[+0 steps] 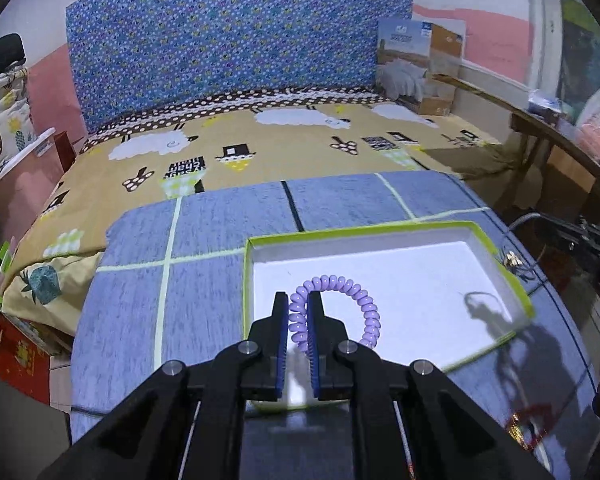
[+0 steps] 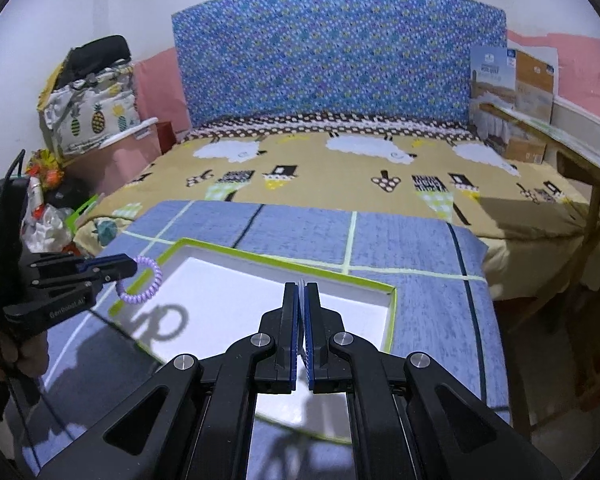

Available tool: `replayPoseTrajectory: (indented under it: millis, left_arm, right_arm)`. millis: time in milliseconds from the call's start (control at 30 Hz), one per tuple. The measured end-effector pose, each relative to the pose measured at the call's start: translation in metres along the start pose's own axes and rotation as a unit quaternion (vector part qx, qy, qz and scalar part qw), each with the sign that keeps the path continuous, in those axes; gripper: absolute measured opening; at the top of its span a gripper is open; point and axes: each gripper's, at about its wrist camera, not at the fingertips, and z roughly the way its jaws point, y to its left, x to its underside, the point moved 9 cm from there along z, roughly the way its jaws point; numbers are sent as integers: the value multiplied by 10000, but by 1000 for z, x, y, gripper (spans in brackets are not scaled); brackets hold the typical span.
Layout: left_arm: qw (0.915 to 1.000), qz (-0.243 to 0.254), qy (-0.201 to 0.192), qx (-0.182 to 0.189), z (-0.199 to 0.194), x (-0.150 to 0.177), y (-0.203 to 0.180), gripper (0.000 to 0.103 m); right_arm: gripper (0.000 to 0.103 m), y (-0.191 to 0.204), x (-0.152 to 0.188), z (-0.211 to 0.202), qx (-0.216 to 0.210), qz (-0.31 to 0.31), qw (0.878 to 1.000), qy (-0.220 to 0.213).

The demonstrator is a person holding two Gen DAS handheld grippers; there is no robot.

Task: Organize jewelry
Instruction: 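Carry both items into the lime-green box and open both tools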

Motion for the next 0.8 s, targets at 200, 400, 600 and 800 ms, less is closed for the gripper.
replayPoseTrajectory:
  millis: [200,400,600,800]
  left_arm:
    - [9998,51,181,-115,37,-8,4,9]
    - [9990,103,364,-231,66,-7,4,10]
    - [9988,38,392,-304,78,-6,9,10]
    - [9994,-100,302,-141,73,-6,8,31]
  right_arm:
    - [2,-22,4,40,-29,193,9995,246]
    - [3,-36,13,67,9,295,9984,473]
    - [4,-50,22,77,224,348,9972,619]
    - [31,-53,23,68,197,397,9974,559]
